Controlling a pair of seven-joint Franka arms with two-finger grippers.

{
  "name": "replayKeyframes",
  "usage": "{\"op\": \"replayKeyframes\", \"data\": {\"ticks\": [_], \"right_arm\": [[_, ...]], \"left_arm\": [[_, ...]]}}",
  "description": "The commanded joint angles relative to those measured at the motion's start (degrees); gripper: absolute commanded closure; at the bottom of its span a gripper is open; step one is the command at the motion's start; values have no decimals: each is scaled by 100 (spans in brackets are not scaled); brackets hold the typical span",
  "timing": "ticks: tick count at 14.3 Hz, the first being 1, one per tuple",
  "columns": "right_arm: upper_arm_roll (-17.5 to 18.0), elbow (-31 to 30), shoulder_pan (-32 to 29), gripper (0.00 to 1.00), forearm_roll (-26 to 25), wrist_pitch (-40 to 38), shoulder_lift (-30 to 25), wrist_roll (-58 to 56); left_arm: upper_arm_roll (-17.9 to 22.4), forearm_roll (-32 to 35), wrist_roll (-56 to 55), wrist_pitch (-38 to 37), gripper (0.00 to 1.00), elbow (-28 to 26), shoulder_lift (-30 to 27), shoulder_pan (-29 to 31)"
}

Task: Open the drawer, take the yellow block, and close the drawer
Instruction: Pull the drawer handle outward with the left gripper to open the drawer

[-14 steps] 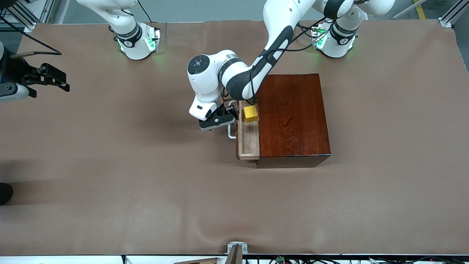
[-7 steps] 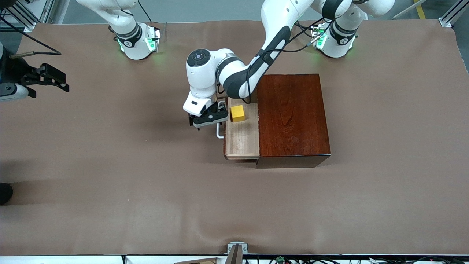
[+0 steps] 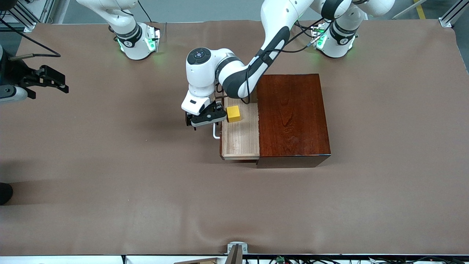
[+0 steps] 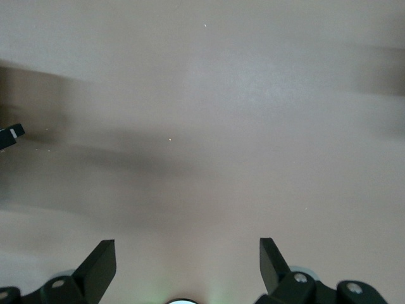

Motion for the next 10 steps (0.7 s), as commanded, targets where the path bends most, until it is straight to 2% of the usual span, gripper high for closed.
{"op": "replayKeyframes", "data": {"ticks": [1, 4, 8, 10], "right_arm": [[98, 11, -255, 0, 2, 57, 112, 38], [98, 20, -202, 0, -6, 65, 156, 38], [115, 20, -150, 0, 11, 57, 192, 160], [159, 20, -141, 0, 72, 57, 218, 835]], "left_arm": [[-6, -14, 243, -123, 0, 158, -180, 111], [90, -14, 357, -271, 0, 132, -470, 128], [178, 4, 497, -1219, 0, 106, -1251, 426], [170, -14, 909, -1842, 0, 71, -1743, 637]]}}
